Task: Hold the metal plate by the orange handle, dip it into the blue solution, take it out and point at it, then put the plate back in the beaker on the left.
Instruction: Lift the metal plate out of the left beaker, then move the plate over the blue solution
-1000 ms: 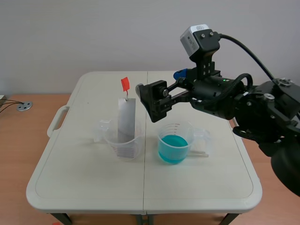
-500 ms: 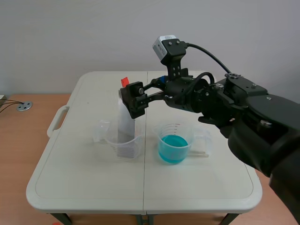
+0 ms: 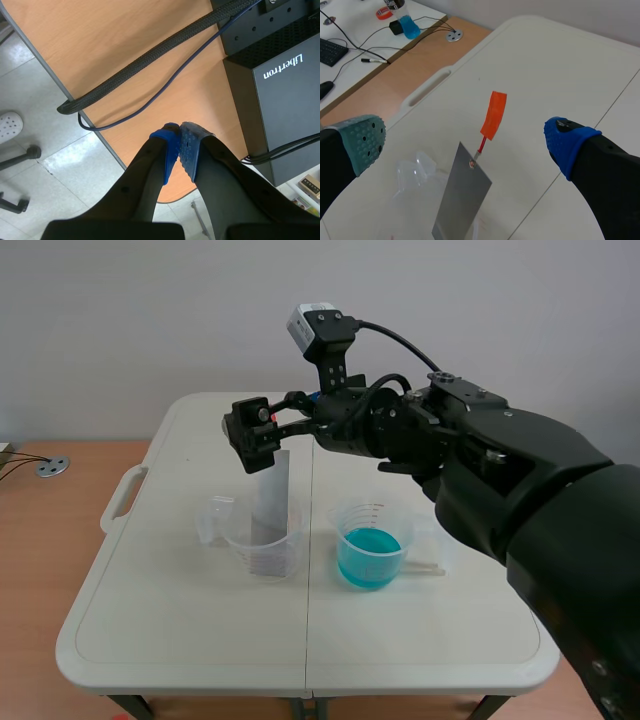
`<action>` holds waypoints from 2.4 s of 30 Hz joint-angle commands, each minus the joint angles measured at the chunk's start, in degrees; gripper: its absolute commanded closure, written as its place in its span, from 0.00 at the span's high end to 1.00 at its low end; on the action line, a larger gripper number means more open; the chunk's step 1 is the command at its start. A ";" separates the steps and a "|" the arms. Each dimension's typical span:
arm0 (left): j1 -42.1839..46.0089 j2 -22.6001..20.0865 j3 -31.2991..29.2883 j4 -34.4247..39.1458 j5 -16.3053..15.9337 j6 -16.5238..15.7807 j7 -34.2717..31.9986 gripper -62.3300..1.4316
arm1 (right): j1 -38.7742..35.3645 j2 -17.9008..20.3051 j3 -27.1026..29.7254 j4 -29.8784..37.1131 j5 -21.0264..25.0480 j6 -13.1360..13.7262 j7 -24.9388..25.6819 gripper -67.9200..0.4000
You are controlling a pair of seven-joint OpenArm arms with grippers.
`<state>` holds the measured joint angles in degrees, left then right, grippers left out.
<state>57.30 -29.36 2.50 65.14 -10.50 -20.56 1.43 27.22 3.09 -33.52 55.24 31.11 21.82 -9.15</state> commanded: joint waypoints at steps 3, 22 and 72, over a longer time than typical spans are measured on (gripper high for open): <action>0.59 0.13 0.07 0.81 -0.22 -0.15 -0.31 0.05 | 3.63 -1.92 0.02 -1.51 0.68 0.07 -0.07 0.98; 0.61 0.13 0.07 0.81 -0.24 -0.15 -0.28 0.05 | 8.17 -7.28 0.02 -12.94 0.63 0.72 0.33 0.98; 0.59 0.13 0.07 0.81 -0.37 -0.15 -0.13 0.05 | 7.67 -7.19 0.02 -12.92 0.57 4.07 2.27 0.02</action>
<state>57.30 -29.36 2.50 65.14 -10.52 -20.56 1.65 33.58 -3.79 -33.50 41.12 31.11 25.30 -7.75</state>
